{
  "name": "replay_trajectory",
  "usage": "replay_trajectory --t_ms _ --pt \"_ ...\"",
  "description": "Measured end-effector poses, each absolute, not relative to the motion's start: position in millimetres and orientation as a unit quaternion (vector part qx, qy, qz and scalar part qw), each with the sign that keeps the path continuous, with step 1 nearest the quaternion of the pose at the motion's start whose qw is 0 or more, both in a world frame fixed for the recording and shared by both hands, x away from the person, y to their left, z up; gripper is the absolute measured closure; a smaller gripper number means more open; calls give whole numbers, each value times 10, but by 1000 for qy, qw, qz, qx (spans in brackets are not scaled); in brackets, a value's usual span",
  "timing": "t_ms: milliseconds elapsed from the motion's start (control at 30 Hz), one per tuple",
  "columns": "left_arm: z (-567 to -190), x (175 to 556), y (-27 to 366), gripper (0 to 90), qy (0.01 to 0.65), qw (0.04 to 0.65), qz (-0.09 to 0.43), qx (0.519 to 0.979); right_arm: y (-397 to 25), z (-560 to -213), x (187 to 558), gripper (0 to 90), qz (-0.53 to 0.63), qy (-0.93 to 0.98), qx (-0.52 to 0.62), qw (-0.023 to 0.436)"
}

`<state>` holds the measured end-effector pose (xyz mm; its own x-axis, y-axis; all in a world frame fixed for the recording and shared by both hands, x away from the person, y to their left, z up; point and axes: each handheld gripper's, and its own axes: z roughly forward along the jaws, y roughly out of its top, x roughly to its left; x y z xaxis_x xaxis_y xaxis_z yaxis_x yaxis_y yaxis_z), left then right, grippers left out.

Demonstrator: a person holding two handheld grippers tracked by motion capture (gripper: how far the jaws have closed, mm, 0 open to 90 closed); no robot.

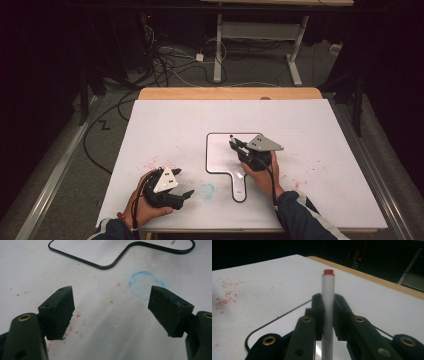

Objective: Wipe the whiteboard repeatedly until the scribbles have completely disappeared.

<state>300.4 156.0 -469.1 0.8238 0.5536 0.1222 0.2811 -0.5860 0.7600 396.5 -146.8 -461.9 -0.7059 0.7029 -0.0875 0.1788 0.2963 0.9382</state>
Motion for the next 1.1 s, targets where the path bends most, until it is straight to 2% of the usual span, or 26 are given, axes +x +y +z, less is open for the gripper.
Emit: replay_trajectory --t_ms 233,600,933,1100 --pt "-4697 3008 1568 205 240 388 175 872 -1225 -4635 3871 821 526 775 260 234" --pt "-4689 2995 1586 205 241 389 177 871 -1528 -4604 4018 821 505 765 304 260" --pt "-4694 2998 1587 205 242 389 177 871 -1259 -4627 3923 821 520 780 266 224" --pt "-4699 3006 1603 205 246 390 175 870 -1325 -4609 3975 821 512 778 283 230"
